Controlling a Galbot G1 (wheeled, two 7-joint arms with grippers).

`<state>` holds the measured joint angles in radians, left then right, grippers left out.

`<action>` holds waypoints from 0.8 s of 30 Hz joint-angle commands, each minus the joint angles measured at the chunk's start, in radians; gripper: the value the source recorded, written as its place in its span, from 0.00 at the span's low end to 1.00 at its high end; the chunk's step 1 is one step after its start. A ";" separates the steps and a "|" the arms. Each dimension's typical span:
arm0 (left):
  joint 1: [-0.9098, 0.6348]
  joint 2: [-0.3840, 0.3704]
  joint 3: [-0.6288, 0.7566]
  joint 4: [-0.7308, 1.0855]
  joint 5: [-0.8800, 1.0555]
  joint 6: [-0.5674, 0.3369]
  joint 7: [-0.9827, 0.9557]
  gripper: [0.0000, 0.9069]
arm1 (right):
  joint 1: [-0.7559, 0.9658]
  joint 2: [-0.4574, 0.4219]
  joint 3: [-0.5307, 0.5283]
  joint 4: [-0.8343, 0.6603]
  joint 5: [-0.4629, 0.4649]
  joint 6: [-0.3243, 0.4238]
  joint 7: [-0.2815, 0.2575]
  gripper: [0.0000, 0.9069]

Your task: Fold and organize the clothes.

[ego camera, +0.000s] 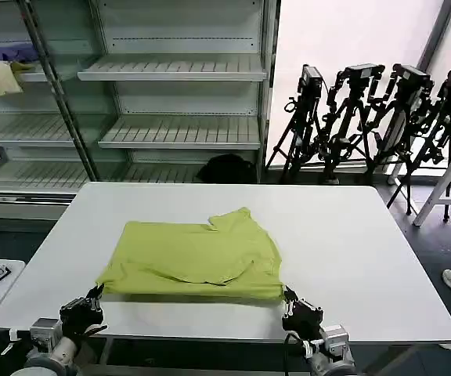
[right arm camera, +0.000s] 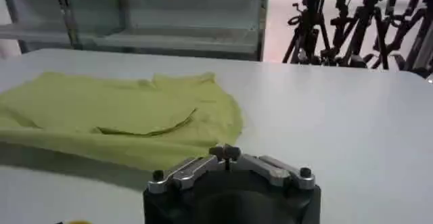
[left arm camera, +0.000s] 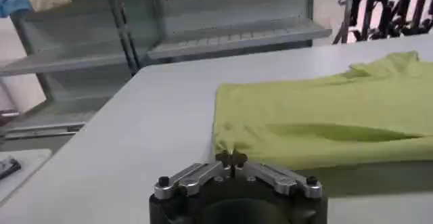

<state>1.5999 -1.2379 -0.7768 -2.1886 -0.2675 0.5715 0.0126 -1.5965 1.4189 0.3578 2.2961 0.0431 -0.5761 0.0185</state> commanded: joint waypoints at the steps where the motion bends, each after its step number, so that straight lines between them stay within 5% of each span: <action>1: 0.069 -0.009 -0.009 -0.026 0.017 -0.009 -0.011 0.00 | -0.066 0.002 -0.019 0.030 -0.039 -0.002 -0.004 0.00; 5: 0.085 -0.013 -0.005 -0.022 0.018 -0.012 -0.016 0.00 | -0.070 -0.003 -0.025 0.024 -0.048 -0.002 -0.005 0.00; 6: 0.088 -0.015 -0.005 -0.022 0.018 -0.012 -0.018 0.01 | -0.070 -0.003 -0.025 0.023 -0.048 -0.002 -0.004 0.07; 7: 0.091 -0.019 -0.001 -0.023 0.021 -0.011 -0.026 0.01 | -0.070 -0.002 -0.026 0.024 -0.047 -0.002 -0.003 1.00; 8: 0.092 -0.020 0.003 -0.024 0.026 -0.010 -0.030 0.26 | -0.070 0.002 -0.024 0.023 -0.049 -0.002 -0.004 1.00; 9: 0.092 -0.022 0.006 -0.024 0.032 -0.012 -0.030 1.00 | -0.070 0.004 -0.024 0.023 -0.050 -0.002 -0.004 1.00; 24: -0.061 -0.053 -0.021 -0.058 0.104 -0.025 -0.083 1.00 | 0.017 0.037 -0.009 0.065 -0.005 -0.002 0.055 1.00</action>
<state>1.6391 -1.2833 -0.7849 -2.2330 -0.2171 0.5680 -0.0555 -1.6384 1.4453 0.3459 2.3480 0.0255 -0.5779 0.0552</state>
